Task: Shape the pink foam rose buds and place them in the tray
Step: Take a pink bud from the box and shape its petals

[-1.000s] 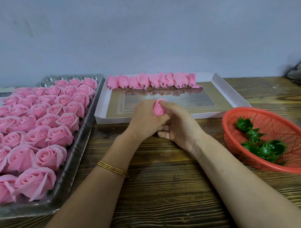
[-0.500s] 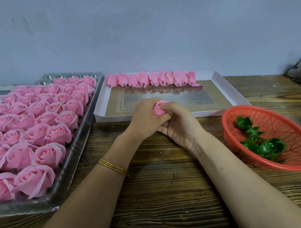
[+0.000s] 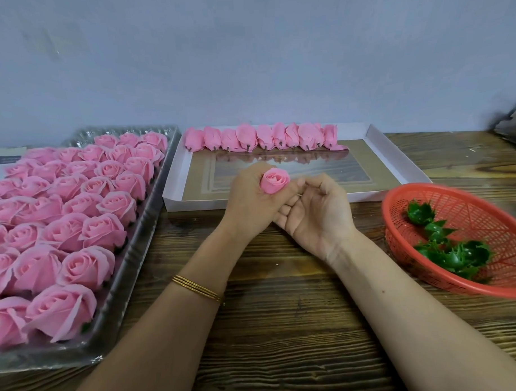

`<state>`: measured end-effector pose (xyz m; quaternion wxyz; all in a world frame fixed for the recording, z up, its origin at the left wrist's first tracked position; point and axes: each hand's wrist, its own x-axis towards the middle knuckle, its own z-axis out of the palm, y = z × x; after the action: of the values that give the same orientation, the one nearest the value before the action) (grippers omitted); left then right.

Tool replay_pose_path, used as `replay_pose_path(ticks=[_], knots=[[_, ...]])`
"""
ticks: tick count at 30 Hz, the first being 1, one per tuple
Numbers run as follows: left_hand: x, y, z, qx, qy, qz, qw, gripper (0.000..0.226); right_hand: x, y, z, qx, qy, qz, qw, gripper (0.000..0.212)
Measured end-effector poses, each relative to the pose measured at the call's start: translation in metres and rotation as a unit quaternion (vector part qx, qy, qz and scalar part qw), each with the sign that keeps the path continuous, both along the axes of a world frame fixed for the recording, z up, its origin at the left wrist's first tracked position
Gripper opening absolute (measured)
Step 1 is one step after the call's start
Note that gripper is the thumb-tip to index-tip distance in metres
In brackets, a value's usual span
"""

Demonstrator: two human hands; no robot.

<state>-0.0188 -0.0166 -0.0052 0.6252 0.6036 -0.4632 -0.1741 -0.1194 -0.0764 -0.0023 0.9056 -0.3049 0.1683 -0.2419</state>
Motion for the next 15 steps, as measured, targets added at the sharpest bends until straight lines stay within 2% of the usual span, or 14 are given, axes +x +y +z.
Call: replay_pose_path(ticks=[3, 5, 9, 15], knots=[[-0.002, -0.003, 0.002, -0.011, 0.081, 0.032, 0.996, 0.026, 0.000, 0.000, 0.000, -0.010, -0.006, 0.008, 1.000, 0.033], [-0.003, -0.004, 0.003, -0.013, 0.129, 0.044, 0.991, 0.031, 0.001, 0.001, -0.001, -0.093, 0.035, 0.008, 0.995, 0.031], [-0.007, -0.004, 0.006, -0.007, 0.169, 0.050, 0.984, 0.033, 0.004, 0.008, -0.005, -0.202, 0.083, -0.040, 0.975, 0.031], [-0.013, -0.006, 0.010, -0.008, 0.219, 0.030, 0.975, 0.026, 0.006, 0.013, -0.007, -0.237, 0.097, -0.094, 0.962, 0.043]])
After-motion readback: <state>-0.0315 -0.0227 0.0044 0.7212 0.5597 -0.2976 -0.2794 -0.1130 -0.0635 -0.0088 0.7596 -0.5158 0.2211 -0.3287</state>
